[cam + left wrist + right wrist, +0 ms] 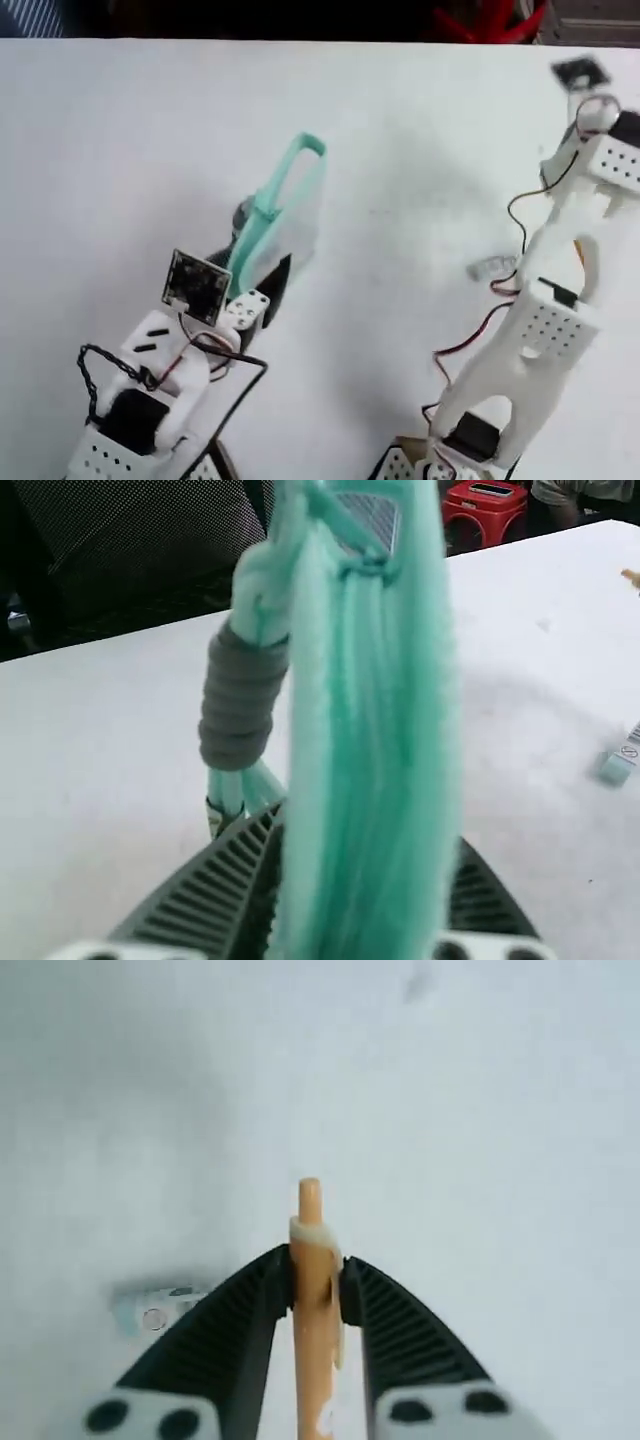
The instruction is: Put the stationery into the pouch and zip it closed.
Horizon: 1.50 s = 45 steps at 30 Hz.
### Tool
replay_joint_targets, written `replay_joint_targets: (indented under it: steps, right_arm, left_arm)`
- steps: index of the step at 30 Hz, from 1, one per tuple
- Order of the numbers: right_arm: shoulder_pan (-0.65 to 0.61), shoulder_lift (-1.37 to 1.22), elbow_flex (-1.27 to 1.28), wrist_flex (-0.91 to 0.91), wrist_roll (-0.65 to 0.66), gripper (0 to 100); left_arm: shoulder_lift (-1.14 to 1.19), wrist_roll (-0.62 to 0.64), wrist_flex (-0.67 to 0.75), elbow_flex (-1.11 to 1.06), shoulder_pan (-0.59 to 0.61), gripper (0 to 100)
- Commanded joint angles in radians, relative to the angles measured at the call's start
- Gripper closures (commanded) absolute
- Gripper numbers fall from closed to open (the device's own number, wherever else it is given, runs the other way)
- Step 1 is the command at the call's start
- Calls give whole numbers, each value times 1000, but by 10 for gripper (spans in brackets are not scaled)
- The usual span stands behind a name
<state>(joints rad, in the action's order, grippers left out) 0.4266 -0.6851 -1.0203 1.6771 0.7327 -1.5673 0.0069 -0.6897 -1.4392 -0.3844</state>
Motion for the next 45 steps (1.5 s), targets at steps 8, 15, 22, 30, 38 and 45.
replay_joint_targets:
  steps: [8,15,22,30,38,45]
  right_arm:
    - [-130,585,259,44,-287,981]
    - [-476,1027,388,41,-419,981]
    - [-888,1287,399,-222,-643,981]
    - [-946,1270,589,-604,-1039,981]
    - [-944,1280,890,-834,-1010,981]
    - [-903,1280,990,-908,-974,981]
  left_arm:
    - [-8,17,20,3,12,831]
    - [-8,17,21,3,12,831]
    - [-8,17,20,3,12,831]
    - [-8,14,18,3,12,831]
    - [-8,14,20,6,12,831]
    - [-8,14,20,8,12,831]
